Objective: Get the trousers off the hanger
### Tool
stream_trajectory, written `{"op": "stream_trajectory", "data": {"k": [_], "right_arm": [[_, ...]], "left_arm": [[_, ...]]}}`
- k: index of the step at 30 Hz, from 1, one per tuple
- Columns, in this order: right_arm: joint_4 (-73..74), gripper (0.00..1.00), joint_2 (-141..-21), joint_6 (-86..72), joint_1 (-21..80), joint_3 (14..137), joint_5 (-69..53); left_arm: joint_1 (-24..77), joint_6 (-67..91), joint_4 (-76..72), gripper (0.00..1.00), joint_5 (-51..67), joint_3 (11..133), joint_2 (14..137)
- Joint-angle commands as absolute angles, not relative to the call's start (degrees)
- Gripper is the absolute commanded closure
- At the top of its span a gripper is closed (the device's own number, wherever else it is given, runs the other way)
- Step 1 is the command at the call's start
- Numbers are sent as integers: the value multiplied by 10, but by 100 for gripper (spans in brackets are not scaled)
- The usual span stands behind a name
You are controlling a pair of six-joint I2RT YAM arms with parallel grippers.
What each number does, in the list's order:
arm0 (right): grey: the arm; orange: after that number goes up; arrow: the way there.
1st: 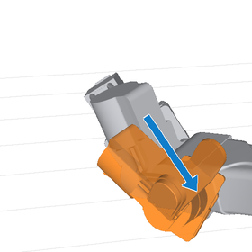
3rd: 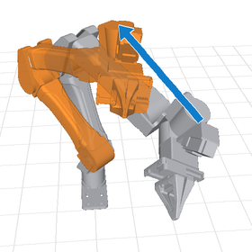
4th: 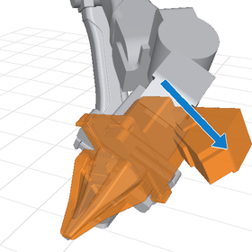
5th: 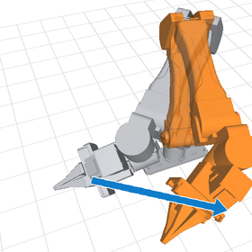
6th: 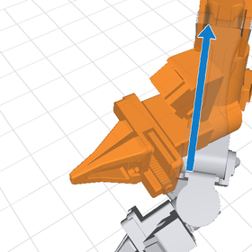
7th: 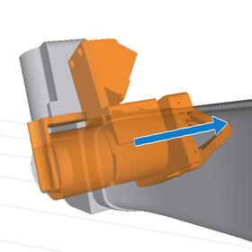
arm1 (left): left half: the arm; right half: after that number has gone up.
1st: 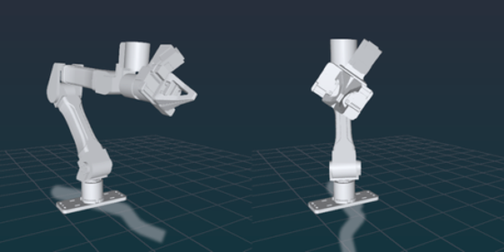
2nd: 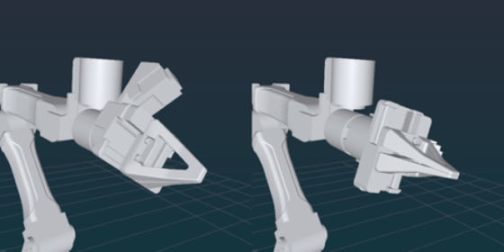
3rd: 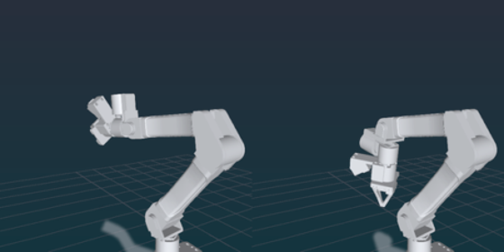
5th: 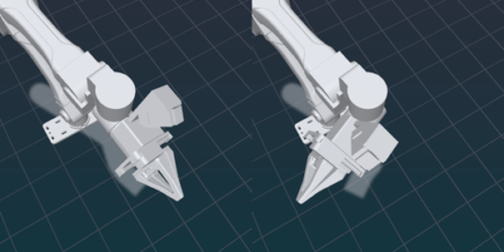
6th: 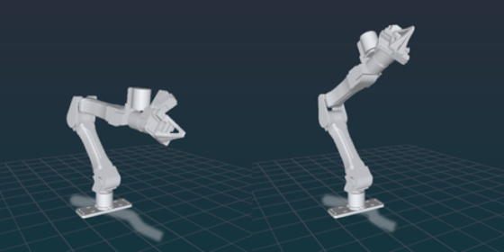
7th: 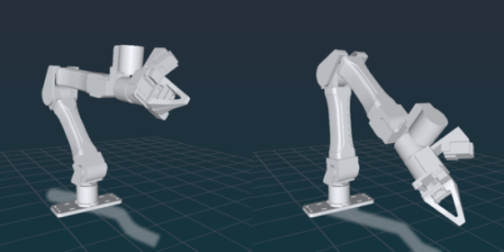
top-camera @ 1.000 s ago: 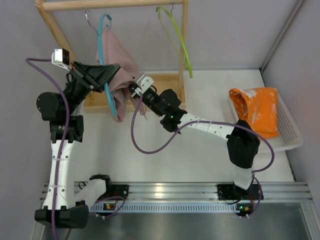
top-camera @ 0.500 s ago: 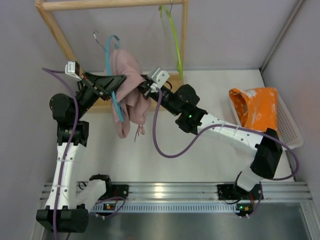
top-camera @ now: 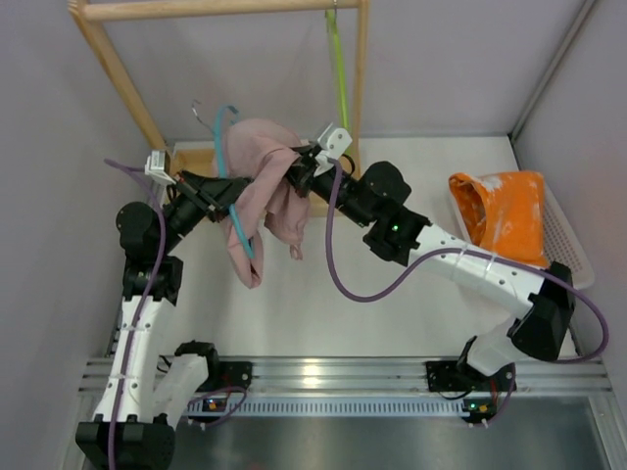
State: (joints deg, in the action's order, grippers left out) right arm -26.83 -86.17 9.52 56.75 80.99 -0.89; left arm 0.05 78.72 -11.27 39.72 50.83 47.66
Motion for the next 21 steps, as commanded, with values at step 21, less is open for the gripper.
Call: {"op": "stream_trajectory", "data": {"k": [21], "right_arm": [[-316,100,-751,60,546,961,41]], "left_arm": [[-5,632,64,100,377,353,407]]}}
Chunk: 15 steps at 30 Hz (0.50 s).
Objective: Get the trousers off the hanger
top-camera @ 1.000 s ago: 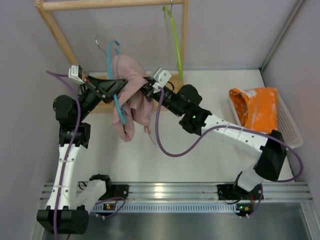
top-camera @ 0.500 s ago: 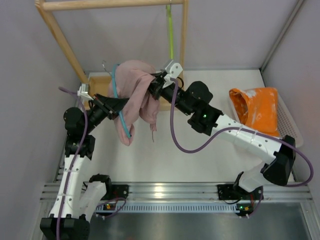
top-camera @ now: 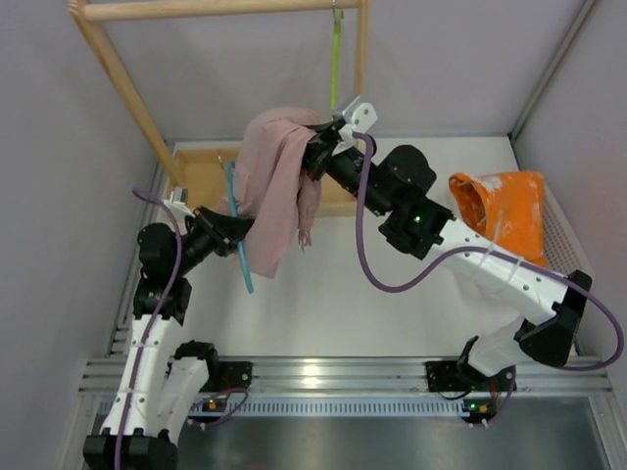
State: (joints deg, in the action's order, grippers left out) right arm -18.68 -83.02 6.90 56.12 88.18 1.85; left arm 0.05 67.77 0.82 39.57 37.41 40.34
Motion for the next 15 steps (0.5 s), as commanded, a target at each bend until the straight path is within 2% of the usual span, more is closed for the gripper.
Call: {"op": "stream_trajectory", "data": {"k": [1,9,15], "right_arm": [[-314,100,-744,58,546,968,42],[-267,100,-700,42,545,987,25],[-218,100,-633,42,544,953,4]], "left_arm": [[-5,630,64,100,377,352,407],[-5,601,75,100,378,338,407],[-5,574,76,100,387,330,407]]}}
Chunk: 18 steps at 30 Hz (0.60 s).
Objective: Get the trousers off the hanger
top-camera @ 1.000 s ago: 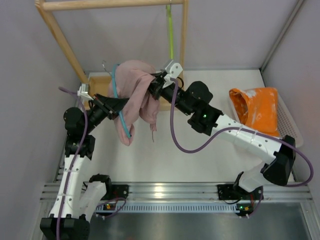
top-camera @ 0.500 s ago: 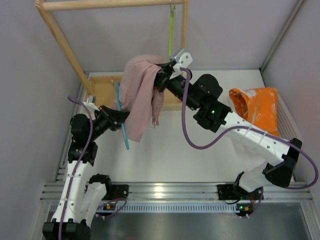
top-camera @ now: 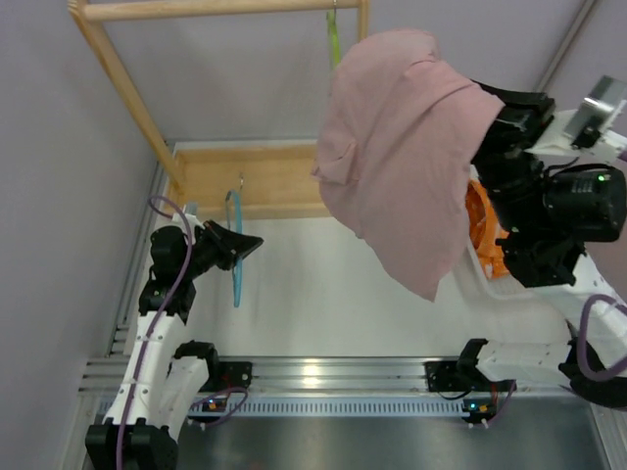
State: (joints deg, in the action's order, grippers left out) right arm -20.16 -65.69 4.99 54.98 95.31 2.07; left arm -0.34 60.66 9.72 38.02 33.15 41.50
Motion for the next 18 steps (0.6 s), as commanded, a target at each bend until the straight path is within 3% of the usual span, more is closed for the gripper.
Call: {"op": "stream_trajectory", "data": {"k": [1,9,18], "right_arm": [[-209,100,-613,50,544,939,-15],[-86,100,-499,72,501,860,-54],[-39,100,-379,-31,327,811,-96]], "left_arm": [[-5,570,76,100,388,330,410],[-5,473,75,100,406,389,427],[-5,461,67,100,404,401,453]]}}
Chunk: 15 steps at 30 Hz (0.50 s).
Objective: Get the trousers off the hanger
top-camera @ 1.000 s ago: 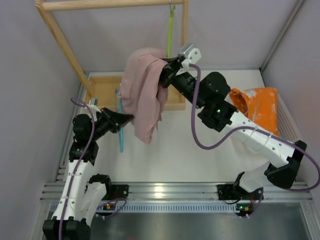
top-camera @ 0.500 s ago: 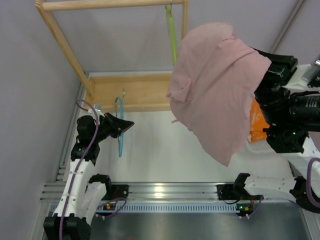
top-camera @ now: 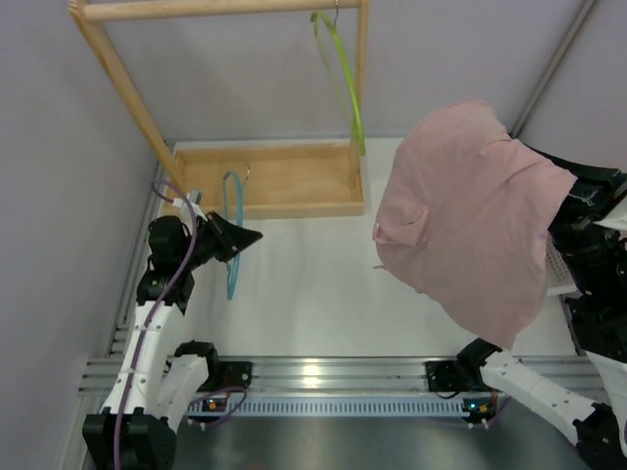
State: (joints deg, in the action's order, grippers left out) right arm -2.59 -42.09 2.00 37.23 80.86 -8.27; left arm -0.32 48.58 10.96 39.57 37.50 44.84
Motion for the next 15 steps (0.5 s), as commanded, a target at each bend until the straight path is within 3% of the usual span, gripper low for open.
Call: {"op": "stream_trajectory", "data": {"k": [1,6,12,15], "right_arm": [[-31,100,-372,-34,290,809,-90],[26,100,-335,-19,172,808,-1],[116,100,-348,84,93,837,270],[56,100,-384,193,90,832,396]], "left_arm": [[-4,458,57,100,404,405,457],[-4,446,36,100,413,445,489],[-4,476,-12,100,421,475,524],[-4,498,-33,100,425,475,529]]}}
